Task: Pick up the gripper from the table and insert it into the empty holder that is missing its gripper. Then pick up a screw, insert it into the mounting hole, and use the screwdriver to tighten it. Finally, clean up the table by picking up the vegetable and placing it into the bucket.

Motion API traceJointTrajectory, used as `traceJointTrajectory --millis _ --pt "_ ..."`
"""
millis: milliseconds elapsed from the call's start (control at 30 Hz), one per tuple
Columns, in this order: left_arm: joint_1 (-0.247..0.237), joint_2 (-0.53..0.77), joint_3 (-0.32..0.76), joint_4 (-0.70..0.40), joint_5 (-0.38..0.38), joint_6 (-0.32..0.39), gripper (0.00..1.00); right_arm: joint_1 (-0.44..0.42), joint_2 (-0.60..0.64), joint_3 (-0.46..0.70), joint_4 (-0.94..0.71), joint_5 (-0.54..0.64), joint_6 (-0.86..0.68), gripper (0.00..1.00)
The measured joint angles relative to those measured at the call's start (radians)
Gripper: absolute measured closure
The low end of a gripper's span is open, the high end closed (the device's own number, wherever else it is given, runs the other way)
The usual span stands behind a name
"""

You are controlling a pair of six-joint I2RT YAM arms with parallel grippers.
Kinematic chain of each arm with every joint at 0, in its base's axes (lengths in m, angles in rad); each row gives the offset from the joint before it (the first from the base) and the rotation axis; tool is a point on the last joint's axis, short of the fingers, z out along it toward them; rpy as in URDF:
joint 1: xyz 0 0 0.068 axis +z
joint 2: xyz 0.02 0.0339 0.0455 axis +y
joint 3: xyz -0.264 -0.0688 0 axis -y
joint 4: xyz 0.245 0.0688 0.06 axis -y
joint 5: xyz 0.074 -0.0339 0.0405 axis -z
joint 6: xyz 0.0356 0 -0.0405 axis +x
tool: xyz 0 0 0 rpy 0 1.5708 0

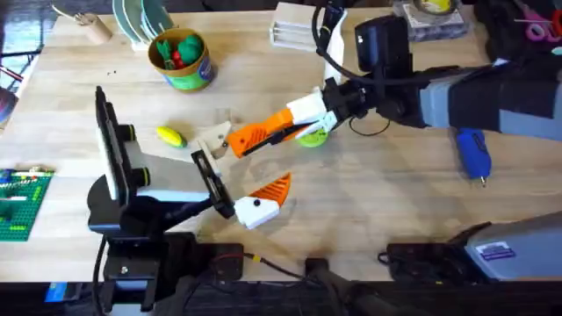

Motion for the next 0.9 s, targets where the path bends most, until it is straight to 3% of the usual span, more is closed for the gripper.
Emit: traceJointTrajectory --millis 233,633,900 --pt "0.006 0.0 0.0 0.0 -0.007 -0.007 0.008 0.004 0.063 0.0 0.117 -0.003 0.09 0.992" --pt "0.008 0.0 0.0 0.002 -0.014 -0.006 0.008 0.016 0.07 0.0 0.21 0.015 0.202 0.992" --pt "0.015 0.0 -0.001 0.004 -0.034 -0.013 0.008 0.055 0.07 0.0 0.222 0.108 0.26 0.993"
